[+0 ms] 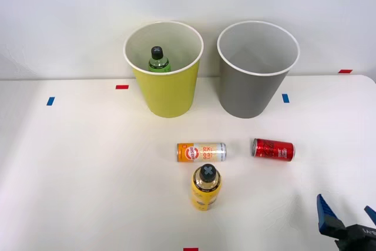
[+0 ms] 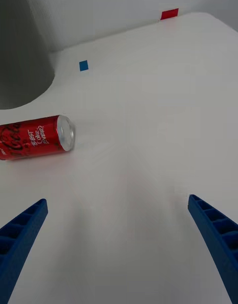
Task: Put cans in the gray bin, plastic bottles in the light green bin
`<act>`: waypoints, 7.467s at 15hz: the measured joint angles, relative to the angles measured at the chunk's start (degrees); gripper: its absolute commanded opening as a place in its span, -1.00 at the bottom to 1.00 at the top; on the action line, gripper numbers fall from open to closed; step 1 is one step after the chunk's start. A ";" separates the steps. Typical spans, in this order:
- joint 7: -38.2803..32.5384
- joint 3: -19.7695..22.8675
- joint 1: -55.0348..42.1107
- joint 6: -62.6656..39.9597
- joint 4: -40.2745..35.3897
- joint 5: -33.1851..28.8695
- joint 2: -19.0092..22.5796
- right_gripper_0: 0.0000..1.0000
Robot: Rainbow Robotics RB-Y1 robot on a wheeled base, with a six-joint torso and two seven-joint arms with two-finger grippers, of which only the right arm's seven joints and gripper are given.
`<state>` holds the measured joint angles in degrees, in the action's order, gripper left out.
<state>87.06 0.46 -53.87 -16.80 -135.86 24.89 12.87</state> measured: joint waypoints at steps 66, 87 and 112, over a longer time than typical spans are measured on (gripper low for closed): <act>-116.00 -13.30 72.85 -73.42 30.39 0.41 14.21 1.00; -109.77 -15.28 71.65 -73.45 30.35 -3.41 12.97 -1.00; -46.74 -15.65 31.71 -54.11 -14.14 -41.21 19.71 -1.00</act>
<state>40.33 -15.19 -22.16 -70.91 -150.00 -16.32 32.57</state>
